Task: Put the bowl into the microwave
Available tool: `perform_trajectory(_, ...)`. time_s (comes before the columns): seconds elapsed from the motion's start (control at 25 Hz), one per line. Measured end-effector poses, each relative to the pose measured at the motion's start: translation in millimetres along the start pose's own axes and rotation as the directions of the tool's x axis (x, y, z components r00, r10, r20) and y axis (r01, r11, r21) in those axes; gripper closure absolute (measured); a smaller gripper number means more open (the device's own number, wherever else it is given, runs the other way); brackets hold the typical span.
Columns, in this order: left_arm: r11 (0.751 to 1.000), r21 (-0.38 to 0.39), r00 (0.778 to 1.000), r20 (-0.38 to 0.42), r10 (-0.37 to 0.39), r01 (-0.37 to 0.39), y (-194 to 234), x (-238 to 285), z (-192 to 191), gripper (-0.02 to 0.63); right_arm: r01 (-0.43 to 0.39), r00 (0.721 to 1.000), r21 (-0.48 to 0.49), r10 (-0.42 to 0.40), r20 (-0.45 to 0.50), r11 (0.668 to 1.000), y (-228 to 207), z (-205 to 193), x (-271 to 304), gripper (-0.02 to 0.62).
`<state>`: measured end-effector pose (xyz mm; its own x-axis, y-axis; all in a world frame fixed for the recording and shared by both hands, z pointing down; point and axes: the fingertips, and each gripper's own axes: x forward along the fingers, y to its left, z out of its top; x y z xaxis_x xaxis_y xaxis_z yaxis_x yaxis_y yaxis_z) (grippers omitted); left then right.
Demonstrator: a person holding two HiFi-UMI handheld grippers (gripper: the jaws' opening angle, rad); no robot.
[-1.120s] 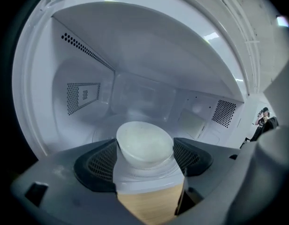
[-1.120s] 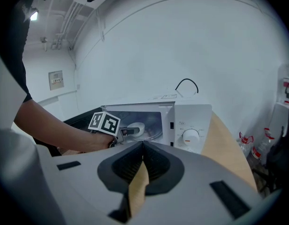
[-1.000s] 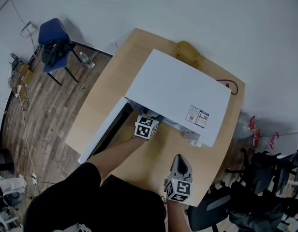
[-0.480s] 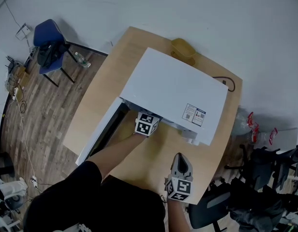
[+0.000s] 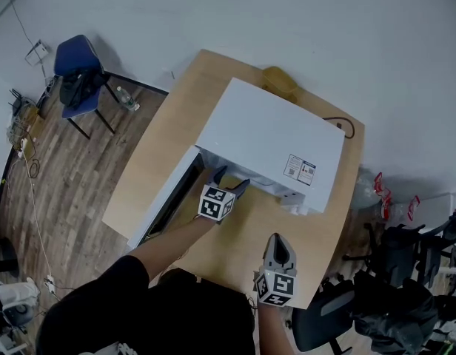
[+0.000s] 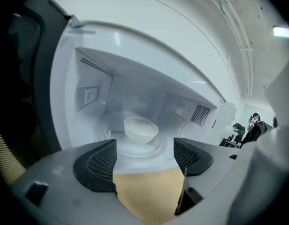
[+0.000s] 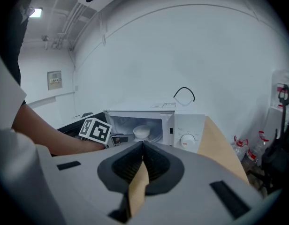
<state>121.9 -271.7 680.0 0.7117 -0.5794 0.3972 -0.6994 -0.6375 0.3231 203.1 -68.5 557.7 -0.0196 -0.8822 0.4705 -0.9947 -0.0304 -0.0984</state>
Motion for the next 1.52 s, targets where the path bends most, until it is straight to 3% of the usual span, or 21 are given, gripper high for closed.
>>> perform_trajectory(0.56,0.990,-0.102,0.992,0.088,-0.091,0.099,-59,-196,11,0.256,0.086,0.989,-0.008,-0.084,0.122,0.996,54,0,-94,0.534)
perform_trajectory(0.76,0.986,-0.071,0.983,0.120,-0.142,0.151,-90,-269,17,0.258,0.093,0.983,-0.016,-0.090,0.161,0.995,87,-5,-133,0.534)
perform_trajectory(0.92,0.978,-0.053,0.964,0.191,-0.187,0.200,-115,-324,28,0.258,0.089,0.978,-0.024,-0.082,0.194,0.996,109,-4,-156,0.534)
perform_trajectory(1.16,0.981,0.067,0.959,0.210,-0.191,0.181,-143,-388,24,0.271,0.094,0.967,-0.057,-0.078,0.242,0.994,138,6,-191,0.534)
perform_trajectory(1.2,0.980,0.077,0.956,0.218,-0.194,0.182,-147,-396,22,0.314,0.099,0.965,-0.061,-0.081,0.251,0.993,141,7,-196,0.534)
perform_trajectory(1.24,0.979,0.085,0.953,0.229,-0.199,0.184,-151,-404,20,0.401,0.101,0.963,-0.065,-0.081,0.258,0.993,145,7,-202,0.534)
perform_trajectory(1.32,0.976,0.107,0.944,0.254,-0.212,0.191,-158,-417,21,0.491,0.097,0.961,-0.075,-0.074,0.267,0.992,153,7,-213,0.534)
perform_trajectory(1.52,0.979,0.164,0.944,0.289,-0.162,0.118,-154,-434,30,0.583,0.114,0.952,-0.092,-0.082,0.294,0.989,167,7,-225,0.534)
